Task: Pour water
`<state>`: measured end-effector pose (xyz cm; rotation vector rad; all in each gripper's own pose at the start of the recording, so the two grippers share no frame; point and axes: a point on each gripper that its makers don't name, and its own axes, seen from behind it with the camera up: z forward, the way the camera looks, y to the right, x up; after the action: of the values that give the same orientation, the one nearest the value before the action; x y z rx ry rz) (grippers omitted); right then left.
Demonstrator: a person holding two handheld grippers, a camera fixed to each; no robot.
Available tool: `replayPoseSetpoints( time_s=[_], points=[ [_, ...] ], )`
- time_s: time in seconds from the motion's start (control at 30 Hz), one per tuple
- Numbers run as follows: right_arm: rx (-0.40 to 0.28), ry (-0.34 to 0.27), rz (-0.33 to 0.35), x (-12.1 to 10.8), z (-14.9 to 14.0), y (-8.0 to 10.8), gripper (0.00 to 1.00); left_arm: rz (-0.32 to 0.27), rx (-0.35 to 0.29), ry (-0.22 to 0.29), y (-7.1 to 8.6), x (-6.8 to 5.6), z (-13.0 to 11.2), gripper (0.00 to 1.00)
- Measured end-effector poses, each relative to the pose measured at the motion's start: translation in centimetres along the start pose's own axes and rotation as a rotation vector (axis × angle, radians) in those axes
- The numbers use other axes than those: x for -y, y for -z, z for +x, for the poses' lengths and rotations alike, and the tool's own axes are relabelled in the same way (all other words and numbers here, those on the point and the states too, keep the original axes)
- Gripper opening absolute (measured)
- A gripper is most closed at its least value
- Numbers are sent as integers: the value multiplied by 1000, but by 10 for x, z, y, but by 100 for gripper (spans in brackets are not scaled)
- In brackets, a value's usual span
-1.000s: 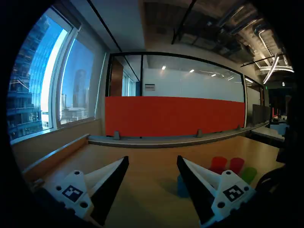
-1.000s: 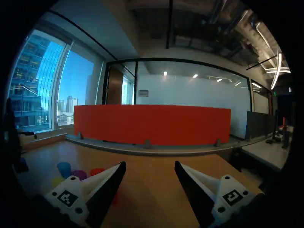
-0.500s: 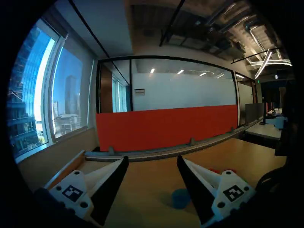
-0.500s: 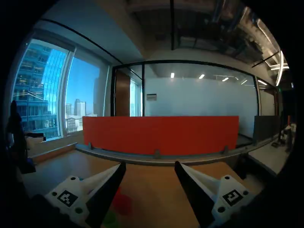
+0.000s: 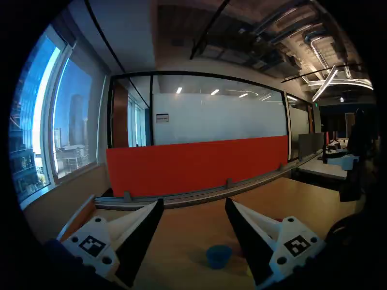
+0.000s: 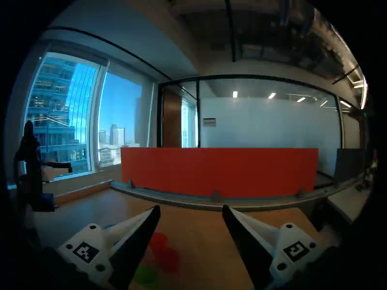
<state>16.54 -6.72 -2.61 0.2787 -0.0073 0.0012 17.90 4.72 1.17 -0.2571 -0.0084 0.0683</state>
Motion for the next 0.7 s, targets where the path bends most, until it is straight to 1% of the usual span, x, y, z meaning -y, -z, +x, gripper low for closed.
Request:
replayPoseSetpoints(
  time_s=[0.1,0.3,0.43,0.53,0.7],
  points=[
    [-1,10,61,13,2,2,99,-26,-1,4,0,-4,0,94],
    [2,35,170,37,1,4,99,-102,-9,45,1,-16,1,94],
    [0,40,244,56,4,9,99,-143,-12,55,3,-22,1,94],
    [0,38,280,64,5,10,99,-163,-5,54,3,-24,-3,94],
    [22,41,311,70,-1,12,99,-181,15,51,2,-25,-11,94]
  ],
)
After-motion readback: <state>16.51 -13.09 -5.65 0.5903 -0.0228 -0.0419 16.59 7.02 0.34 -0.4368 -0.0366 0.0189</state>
